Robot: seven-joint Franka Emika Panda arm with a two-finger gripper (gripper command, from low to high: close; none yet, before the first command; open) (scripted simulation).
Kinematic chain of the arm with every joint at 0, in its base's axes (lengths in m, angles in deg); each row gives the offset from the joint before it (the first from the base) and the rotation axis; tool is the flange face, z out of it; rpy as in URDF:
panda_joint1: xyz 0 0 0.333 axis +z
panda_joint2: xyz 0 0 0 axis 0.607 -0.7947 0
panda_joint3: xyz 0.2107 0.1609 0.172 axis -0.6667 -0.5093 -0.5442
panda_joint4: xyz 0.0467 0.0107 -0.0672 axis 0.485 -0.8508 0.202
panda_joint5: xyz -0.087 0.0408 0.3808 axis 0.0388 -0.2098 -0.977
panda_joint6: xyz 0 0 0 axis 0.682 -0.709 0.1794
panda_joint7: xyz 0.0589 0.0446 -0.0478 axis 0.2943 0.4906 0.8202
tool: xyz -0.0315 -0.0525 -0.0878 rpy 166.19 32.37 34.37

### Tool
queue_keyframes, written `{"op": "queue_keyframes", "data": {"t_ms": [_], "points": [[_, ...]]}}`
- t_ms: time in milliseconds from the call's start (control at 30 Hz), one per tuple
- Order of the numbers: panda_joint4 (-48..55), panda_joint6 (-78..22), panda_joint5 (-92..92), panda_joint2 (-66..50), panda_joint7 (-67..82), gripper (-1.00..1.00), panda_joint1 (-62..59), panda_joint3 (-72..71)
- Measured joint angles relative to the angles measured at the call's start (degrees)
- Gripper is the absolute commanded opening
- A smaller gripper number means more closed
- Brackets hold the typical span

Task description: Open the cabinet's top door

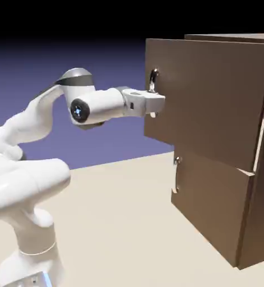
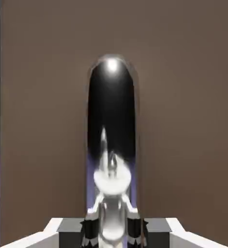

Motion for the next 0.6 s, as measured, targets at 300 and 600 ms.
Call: {"op": "queue_keyframes", "data": {"t_ms": [300,600], "points": [[-5.91,-22.43,3.26,0.12,2.43,-1.00,-9.82,9.32],[-6.04,-44.86,14.44,-11.36,12.38,-1.00,-21.77,20.08]]}}
